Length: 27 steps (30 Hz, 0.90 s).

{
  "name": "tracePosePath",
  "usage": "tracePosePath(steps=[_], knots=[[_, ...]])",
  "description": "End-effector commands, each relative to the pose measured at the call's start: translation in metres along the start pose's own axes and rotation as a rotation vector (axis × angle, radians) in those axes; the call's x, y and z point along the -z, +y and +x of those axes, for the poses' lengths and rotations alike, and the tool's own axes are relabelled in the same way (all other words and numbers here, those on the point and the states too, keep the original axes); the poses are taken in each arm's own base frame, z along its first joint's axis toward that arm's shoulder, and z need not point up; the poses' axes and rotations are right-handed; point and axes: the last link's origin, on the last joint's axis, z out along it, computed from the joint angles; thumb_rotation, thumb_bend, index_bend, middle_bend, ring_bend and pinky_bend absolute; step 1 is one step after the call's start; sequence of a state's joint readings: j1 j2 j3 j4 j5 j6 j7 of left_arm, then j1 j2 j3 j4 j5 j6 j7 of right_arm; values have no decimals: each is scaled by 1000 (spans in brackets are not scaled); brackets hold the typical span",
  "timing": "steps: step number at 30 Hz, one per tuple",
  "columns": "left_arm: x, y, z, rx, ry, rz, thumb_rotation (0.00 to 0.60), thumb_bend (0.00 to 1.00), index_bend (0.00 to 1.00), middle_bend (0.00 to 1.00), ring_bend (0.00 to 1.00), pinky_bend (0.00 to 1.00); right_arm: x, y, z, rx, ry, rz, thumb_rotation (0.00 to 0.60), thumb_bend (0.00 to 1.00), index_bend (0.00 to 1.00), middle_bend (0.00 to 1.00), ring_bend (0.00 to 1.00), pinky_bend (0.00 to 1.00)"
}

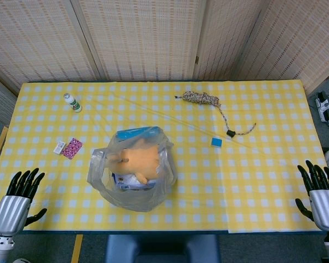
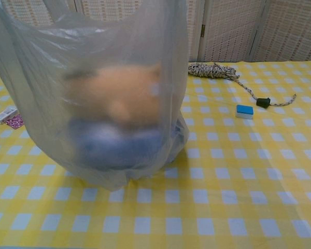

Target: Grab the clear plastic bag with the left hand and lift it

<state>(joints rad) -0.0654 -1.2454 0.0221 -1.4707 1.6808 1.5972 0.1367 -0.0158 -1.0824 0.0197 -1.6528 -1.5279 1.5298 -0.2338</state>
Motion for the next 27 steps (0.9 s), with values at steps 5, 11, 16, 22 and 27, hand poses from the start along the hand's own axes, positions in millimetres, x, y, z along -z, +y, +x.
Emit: tracePosePath(steps=[5, 11, 16, 22, 27], knots=[[-1, 1, 0, 21, -12, -14, 600, 90, 53, 51, 16, 0, 2, -2, 1, -7, -1, 11, 600, 328, 0, 0, 0, 0], [-3, 1, 7, 237, -25, -93, 600, 90, 57, 58, 42, 55, 5, -1, 4, -32, -1, 27, 600, 328, 0, 0, 0, 0], [-15, 6, 30, 578, 17, -227, 600, 89, 85, 104, 88, 121, 5, -4, 3, -47, -24, 56, 600, 327, 0, 0, 0, 0], [-39, 18, 52, 860, -94, -393, 600, 87, 33, 88, 41, 99, 3, -3, 2, -60, -43, 63, 600, 327, 0, 0, 0, 0], [-58, 27, 65, 962, -116, -492, 600, 78, 0, 14, 0, 28, 2, -1, 3, -72, -46, 62, 600, 328, 0, 0, 0, 0]])
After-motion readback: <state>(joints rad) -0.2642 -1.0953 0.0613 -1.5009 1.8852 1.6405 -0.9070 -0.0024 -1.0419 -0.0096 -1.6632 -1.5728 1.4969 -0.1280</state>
